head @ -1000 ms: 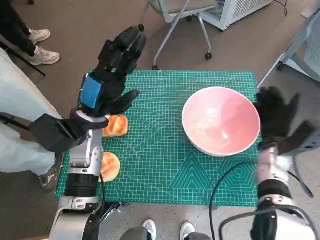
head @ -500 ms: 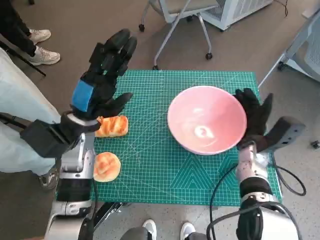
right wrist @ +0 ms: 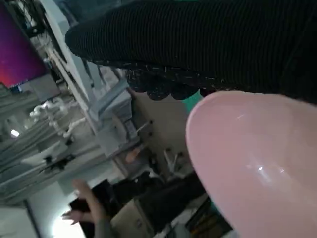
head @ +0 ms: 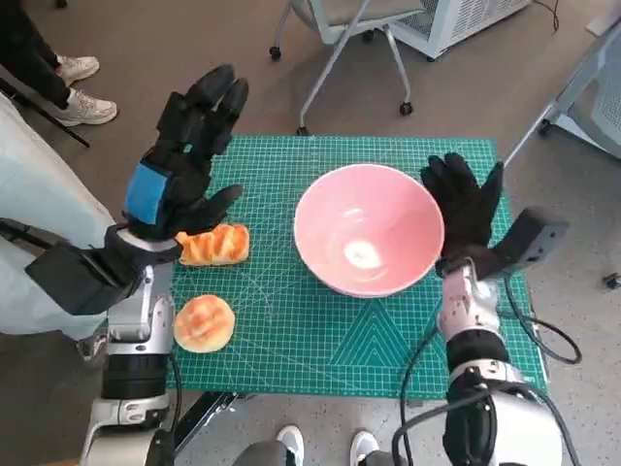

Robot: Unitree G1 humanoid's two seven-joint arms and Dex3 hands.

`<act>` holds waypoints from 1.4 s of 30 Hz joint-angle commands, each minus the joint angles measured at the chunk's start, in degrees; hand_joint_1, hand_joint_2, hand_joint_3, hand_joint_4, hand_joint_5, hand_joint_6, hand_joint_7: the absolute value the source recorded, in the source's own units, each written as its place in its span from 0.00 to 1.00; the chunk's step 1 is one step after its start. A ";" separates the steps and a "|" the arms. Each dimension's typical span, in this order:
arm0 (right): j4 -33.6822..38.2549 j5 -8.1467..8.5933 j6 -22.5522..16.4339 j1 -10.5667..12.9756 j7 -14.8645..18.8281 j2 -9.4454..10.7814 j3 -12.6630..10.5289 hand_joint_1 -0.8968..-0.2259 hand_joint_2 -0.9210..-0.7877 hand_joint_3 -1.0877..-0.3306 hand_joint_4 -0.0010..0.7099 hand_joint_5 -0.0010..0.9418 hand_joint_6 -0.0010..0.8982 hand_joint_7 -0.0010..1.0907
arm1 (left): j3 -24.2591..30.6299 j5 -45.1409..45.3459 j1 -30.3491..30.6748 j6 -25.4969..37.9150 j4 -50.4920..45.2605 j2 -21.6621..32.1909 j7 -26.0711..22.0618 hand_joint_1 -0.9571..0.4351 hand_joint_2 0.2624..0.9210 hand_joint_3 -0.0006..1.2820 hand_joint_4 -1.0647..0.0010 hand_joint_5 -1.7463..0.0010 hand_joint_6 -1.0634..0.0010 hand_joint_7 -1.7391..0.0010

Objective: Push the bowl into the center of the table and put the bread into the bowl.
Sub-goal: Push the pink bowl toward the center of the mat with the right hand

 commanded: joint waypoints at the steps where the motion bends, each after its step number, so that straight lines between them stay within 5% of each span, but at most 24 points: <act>1: 1.10 0.96 1.90 -0.25 0.47 1.83 -1.15 0.46 0.00 0.40 0.10 0.00 0.17 0.14 | 0.73 -0.45 1.10 -0.71 -1.19 0.45 0.16 0.22 1.00 0.26 0.83 0.99 0.99 0.72; 11: 1.18 1.31 3.61 -1.39 -0.28 2.89 -2.10 0.45 0.00 0.41 0.16 0.02 0.21 0.14 | 0.93 -0.14 1.72 -0.18 -2.29 0.49 0.54 0.22 1.00 0.26 0.84 1.00 1.00 0.73; 19: 0.57 -1.13 2.37 -2.44 -0.21 0.18 -0.30 0.45 0.00 0.42 0.16 0.01 0.22 0.13 | 0.73 0.12 2.35 -0.21 -3.09 0.36 0.79 0.22 1.00 0.26 0.84 1.00 1.00 0.74; 28: -3.25 -7.38 -10.97 -2.90 4.01 -3.27 6.52 0.45 0.00 0.39 0.13 0.01 0.22 0.13 | 0.63 0.11 2.18 0.18 -3.72 0.28 1.10 0.22 1.00 0.26 0.84 1.00 1.00 0.74; 36: -9.87 -7.15 -19.48 -2.51 11.19 -4.36 9.64 0.38 0.00 0.45 0.20 0.02 0.23 0.15 | -0.71 1.24 0.67 -0.31 -3.09 -1.26 2.52 0.23 1.00 0.27 0.84 1.00 1.00 0.74; 42: -21.09 -6.19 -22.73 0.98 16.06 -4.41 13.11 0.36 0.00 0.46 0.21 0.02 0.22 0.16 | -2.05 2.30 -1.01 -0.45 -2.52 -2.16 3.33 0.23 1.00 0.27 0.86 1.00 1.00 0.75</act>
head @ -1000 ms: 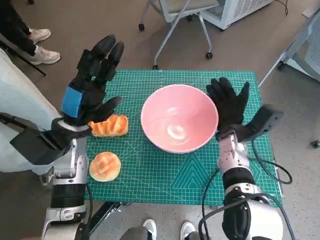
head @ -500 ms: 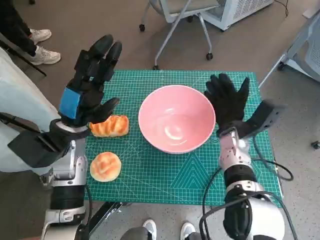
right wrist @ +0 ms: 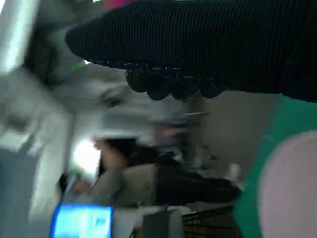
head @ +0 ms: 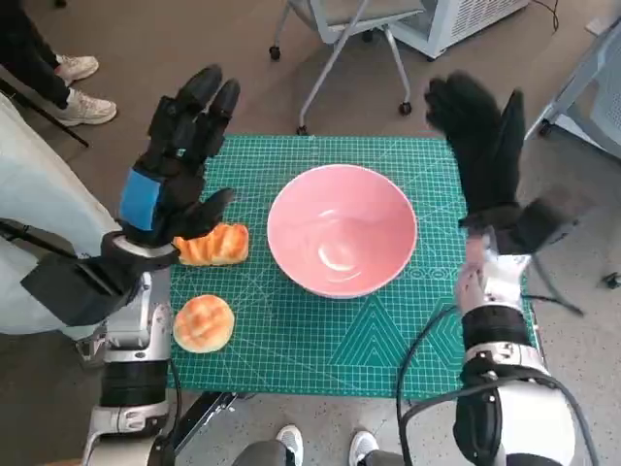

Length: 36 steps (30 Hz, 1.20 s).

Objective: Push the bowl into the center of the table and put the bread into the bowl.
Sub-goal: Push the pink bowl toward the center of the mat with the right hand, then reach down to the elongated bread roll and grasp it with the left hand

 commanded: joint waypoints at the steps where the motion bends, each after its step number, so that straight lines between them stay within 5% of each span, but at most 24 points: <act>1: -8.15 0.90 -1.42 4.09 3.60 0.11 2.84 0.35 0.00 0.46 0.21 0.02 0.22 0.16 | -1.16 1.33 -2.32 -0.46 0.11 -0.73 0.85 0.23 1.00 0.27 0.86 1.00 1.00 0.75; 7: -17.58 2.25 -0.77 8.07 6.05 -0.26 5.73 0.32 0.00 0.48 0.23 0.02 0.21 0.19 | -1.98 1.52 -4.17 -0.18 0.32 -0.89 0.62 0.23 1.00 0.27 0.86 1.00 1.00 0.74; 11: -21.68 2.37 -0.56 9.90 6.72 -1.00 7.32 0.32 0.00 0.49 0.24 0.01 0.12 0.32 | -2.41 0.58 -5.86 0.33 0.59 -1.18 -0.30 0.23 1.00 0.27 0.86 1.00 1.00 0.74; 21: -25.93 2.74 1.40 11.46 6.36 -2.21 8.95 0.32 0.00 0.50 0.25 0.00 0.04 0.44 | -3.36 0.00 -7.36 1.17 -1.14 0.01 -3.12 0.24 1.00 0.27 0.85 1.00 1.00 0.71; 26: -27.77 3.15 2.74 12.20 5.72 -2.20 9.19 0.32 0.00 0.50 0.25 0.00 0.01 0.49 | -3.39 4.74 -7.36 3.16 -4.27 5.68 -3.65 0.25 1.00 0.26 0.84 0.99 1.00 0.72; 30: -29.13 3.72 3.96 12.79 5.40 -1.99 9.33 0.30 0.00 0.49 0.25 0.00 0.00 0.50 | -3.31 13.30 -6.09 10.61 -11.56 13.90 -3.29 0.29 1.00 0.21 0.84 0.99 1.00 0.73; 32: -29.89 3.82 4.54 13.10 5.03 -1.94 9.45 0.29 0.00 0.49 0.25 0.00 0.00 0.50 | -3.60 19.83 -5.12 18.17 -17.61 19.28 -3.98 0.40 0.86 0.11 0.82 0.99 0.97 0.76; 36: -29.84 4.12 4.97 13.18 4.64 -1.99 9.44 0.28 0.00 0.49 0.24 0.00 0.00 0.50 | -6.70 32.38 -4.48 38.30 -29.67 27.33 -8.68 0.62 0.76 0.04 0.80 1.00 0.86 0.86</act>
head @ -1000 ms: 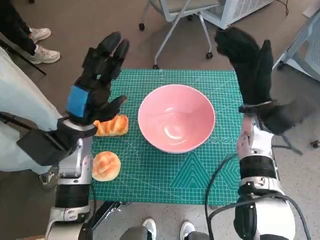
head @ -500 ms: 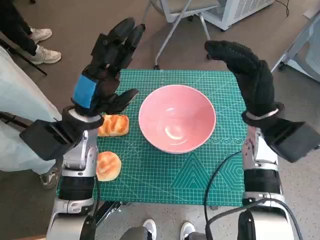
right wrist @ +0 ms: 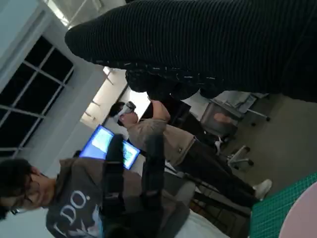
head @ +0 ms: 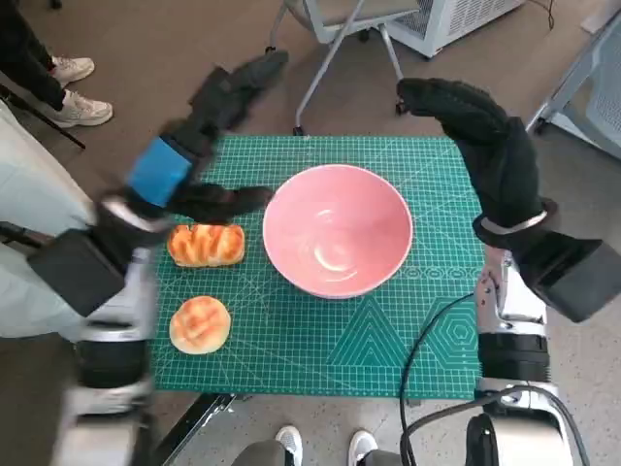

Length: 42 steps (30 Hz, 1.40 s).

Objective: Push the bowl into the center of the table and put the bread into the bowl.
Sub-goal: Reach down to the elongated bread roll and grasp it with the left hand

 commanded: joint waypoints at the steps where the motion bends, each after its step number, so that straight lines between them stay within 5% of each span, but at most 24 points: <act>1: -0.21 0.15 1.72 1.65 -0.97 0.04 0.38 0.28 0.00 0.49 0.24 0.00 0.00 0.49 | -4.22 16.99 1.34 25.70 -16.49 11.32 -5.98 0.67 0.75 0.03 0.80 1.00 0.82 0.90; 7: 0.96 0.17 1.19 1.17 -1.52 0.44 0.15 0.29 0.00 0.49 0.24 0.00 0.00 0.49 | -8.96 24.19 -0.41 35.91 -18.79 14.14 -11.25 0.75 0.74 0.01 0.78 1.00 0.74 0.96; 16: 3.41 0.63 0.39 0.29 -1.61 0.97 -0.02 0.32 0.00 0.49 0.23 0.00 0.00 0.49 | -14.40 30.14 -0.11 42.32 -18.71 14.21 -13.50 0.66 0.70 0.00 0.81 1.00 0.72 0.98; 42: 5.10 2.55 0.53 -0.44 -0.71 1.14 -0.21 0.36 0.00 0.48 0.22 0.00 0.00 0.51 | -28.46 37.30 -4.28 43.85 3.42 7.22 -12.27 0.55 0.69 0.00 0.74 1.00 0.64 0.99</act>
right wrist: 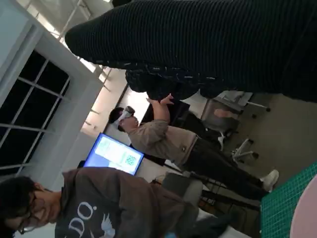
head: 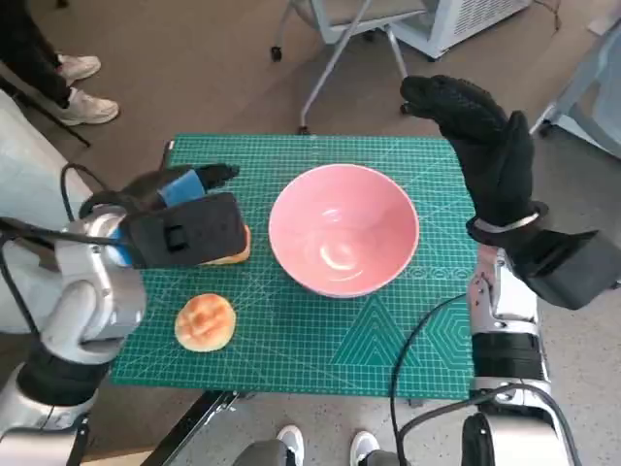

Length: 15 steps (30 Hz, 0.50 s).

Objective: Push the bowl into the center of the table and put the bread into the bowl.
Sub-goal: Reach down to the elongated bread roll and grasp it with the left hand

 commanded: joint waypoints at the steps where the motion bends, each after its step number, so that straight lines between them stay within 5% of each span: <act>1: 0.49 0.27 0.61 0.53 0.49 -0.21 -0.02 0.36 0.00 0.48 0.22 0.00 0.00 0.51 | -2.97 2.37 -1.83 -0.44 5.30 -1.22 0.50 0.54 0.68 0.00 0.74 1.00 0.64 0.99; 15: -0.48 0.04 0.56 0.87 0.02 -0.43 -0.06 0.37 0.00 0.46 0.22 0.00 0.00 0.51 | -8.59 3.76 -3.51 -9.23 24.79 -5.20 4.26 0.51 0.69 0.01 0.68 0.98 0.65 1.00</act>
